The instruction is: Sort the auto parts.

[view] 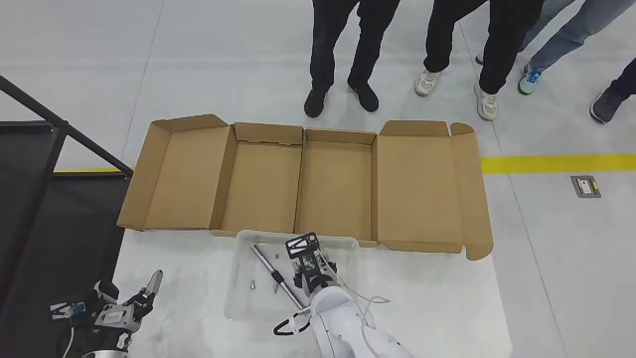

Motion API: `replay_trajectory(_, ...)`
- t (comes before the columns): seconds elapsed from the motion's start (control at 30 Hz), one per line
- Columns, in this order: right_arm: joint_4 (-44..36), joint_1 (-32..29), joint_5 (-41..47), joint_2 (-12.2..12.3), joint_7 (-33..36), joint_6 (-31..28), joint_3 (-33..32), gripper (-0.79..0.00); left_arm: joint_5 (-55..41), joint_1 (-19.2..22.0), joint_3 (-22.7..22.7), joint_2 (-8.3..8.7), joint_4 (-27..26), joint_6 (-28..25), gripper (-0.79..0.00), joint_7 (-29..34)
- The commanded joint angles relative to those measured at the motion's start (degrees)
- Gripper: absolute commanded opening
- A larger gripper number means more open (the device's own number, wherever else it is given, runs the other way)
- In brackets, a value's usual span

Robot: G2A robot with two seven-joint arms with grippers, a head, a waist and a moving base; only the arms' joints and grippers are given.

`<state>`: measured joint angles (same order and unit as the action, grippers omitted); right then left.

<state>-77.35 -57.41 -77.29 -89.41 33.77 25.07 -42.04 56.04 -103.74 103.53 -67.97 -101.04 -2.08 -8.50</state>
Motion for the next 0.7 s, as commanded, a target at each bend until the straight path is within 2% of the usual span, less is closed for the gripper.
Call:
replay_trajectory(0.0,0.21,-0.01,-0.14,-0.14,-0.05,-0.13,-0.23,-0.289,0.0,0.0,0.0,0.0,0.0,0.0,0.0,0.0)
replay_trajectory(0.03,0.29,-0.07,-0.11,-0.23,-0.05,-0.17,-0.37,-0.296,0.0,0.0,0.0,0.0,0.0,0.0,0.0,0.0)
replay_trajectory(0.1,0.48,-0.1,-0.27,-0.38,-0.11,-0.37,-0.61,-0.397,0.0,0.0,0.0,0.0,0.0,0.0,0.0,0.0)
replay_trajectory(0.2,1.01,-0.01,-0.66,-0.6,0.06,-0.38,-1.05,-0.413,0.0,0.0,0.0,0.0,0.0,0.0,0.0,0.0)
replay_trajectory(0.27,1.4,0.14,-0.71,-0.76,0.21,-0.56,-1.35,-0.474,0.0,0.0,0.0,0.0,0.0,0.0,0.0,0.0)
replay_trajectory(0.3,1.63,0.24,-0.71,-0.85,0.28,-0.51,-1.55,-0.48,0.0,0.0,0.0,0.0,0.0,0.0,0.0,0.0)
replay_trajectory(0.37,1.95,0.31,-0.69,-1.01,0.16,-0.81,-1.78,-0.579,0.0,0.0,0.0,0.0,0.0,0.0,0.0,0.0)
replay_trajectory(0.4,2.07,0.29,-0.63,-1.08,0.13,-0.99,-1.92,-0.708,0.0,0.0,0.0,0.0,0.0,0.0,0.0,0.0)
replay_trajectory(0.43,2.05,0.26,-0.57,-1.14,-0.03,-1.21,-2.1,-0.785,0.0,0.0,0.0,0.0,0.0,0.0,0.0,0.0)
replay_trajectory(0.67,-2.32,-3.11,0.18,-0.62,-2.92,-6.53,-4.12,-0.785,0.0,0.0,0.0,0.0,0.0,0.0,0.0,0.0)
